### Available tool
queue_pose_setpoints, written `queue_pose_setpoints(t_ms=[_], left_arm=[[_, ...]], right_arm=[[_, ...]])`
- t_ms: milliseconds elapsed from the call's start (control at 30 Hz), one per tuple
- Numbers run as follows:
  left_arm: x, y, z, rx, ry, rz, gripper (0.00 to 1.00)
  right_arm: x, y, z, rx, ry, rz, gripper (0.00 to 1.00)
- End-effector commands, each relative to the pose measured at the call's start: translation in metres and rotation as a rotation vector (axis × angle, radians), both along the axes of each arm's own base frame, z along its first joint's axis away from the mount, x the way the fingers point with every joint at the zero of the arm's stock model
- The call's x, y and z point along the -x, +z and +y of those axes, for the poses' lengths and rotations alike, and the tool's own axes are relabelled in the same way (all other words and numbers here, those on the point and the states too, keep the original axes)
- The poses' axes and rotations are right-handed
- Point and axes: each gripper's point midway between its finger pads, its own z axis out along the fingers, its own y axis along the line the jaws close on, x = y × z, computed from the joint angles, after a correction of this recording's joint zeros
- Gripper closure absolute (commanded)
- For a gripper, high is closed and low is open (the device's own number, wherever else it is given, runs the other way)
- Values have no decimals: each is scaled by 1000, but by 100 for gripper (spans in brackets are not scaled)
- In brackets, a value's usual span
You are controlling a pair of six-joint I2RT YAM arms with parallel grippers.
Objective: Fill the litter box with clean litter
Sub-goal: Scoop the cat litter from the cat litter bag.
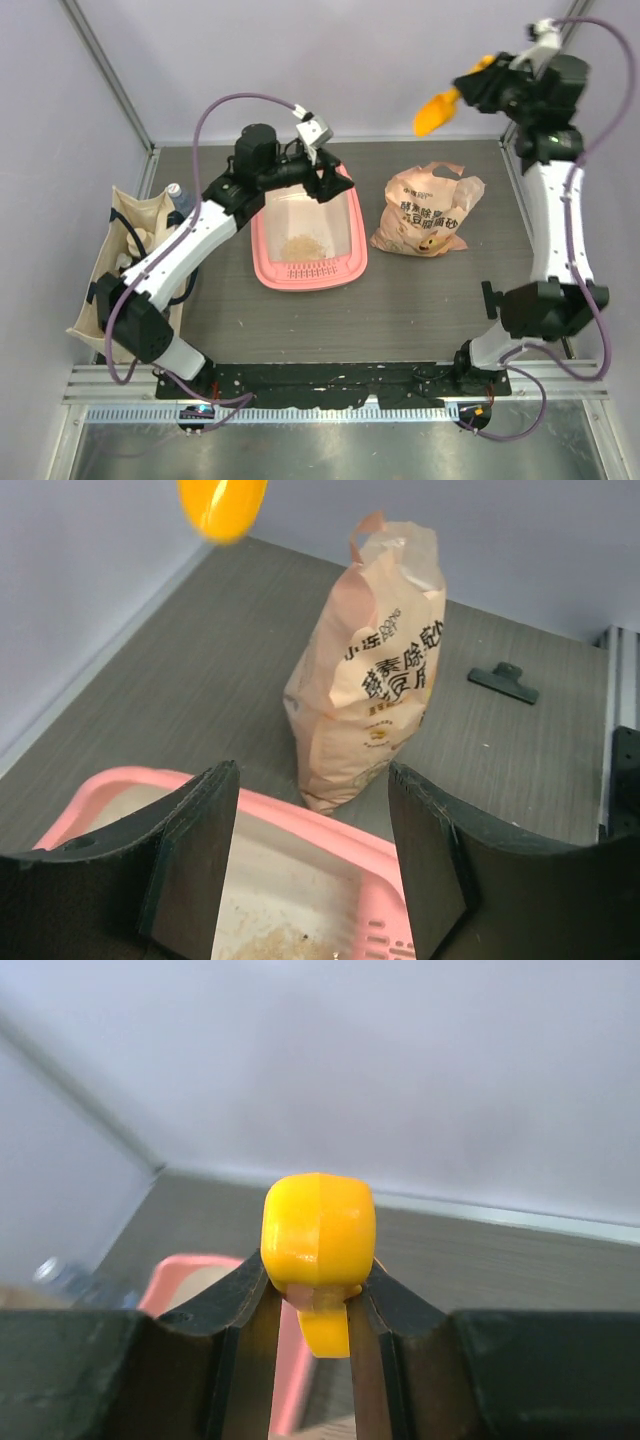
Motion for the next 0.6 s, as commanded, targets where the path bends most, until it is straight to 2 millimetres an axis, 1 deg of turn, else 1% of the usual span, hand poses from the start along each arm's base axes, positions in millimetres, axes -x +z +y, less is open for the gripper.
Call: queue_pose_setpoints(t_ms=[0, 33, 67, 100, 133, 167, 200, 233, 267, 300, 333, 367, 400, 433, 467, 500, 533, 567], left_arm=[[12, 13, -41, 8, -189, -30, 36], [10, 8, -48, 5, -199, -22, 36], [8, 13, -55, 12, -206, -33, 36], [2, 3, -68, 10, -204, -27, 36], [-2, 4, -73, 21, -197, -36, 36], [-4, 7, -79, 36, -196, -43, 36], [-7, 0, -91, 40, -201, -41, 36], [-8, 0, -97, 45, -209, -49, 36], [-9, 6, -103, 55, -217, -62, 36], [-8, 5, -110, 55, -226, -56, 36], [-13, -7, -118, 44, -230, -33, 36], [-15, -2, -121, 53, -230, -46, 36], [-16, -2, -126, 55, -231, -48, 36], [-23, -6, -132, 54, -220, -51, 36], [-25, -7, -136, 53, -216, -51, 37], [-27, -8, -140, 63, -210, -25, 37], [-33, -8, -145, 69, -196, -28, 38], [-35, -9, -149, 74, -192, -29, 38]], right_arm=[[57, 67, -79, -34, -236, -185, 99], [64, 66, -92, -11, -269, -193, 99], [69, 58, -101, 17, -294, -179, 99], [83, 53, -111, 52, -331, -154, 99], [90, 50, -116, 96, -344, -158, 99], [94, 39, -121, 115, -364, -136, 99], [108, 37, -128, 132, -394, -122, 99], [111, 31, -131, 144, -405, -101, 99], [114, 25, -135, 166, -419, -82, 99], [117, 14, -137, 169, -422, -35, 99], [117, 7, -138, 179, -419, -14, 99], [118, 0, -139, 195, -416, 4, 99], [118, -9, -140, 203, -415, 33, 99], [118, -13, -141, 202, -418, 46, 99], [117, -22, -145, 213, -432, 69, 99], [115, -26, -146, 217, -434, 82, 99], [114, -32, -147, 219, -433, 98, 99], [114, -41, -145, 221, -417, 129, 99]])
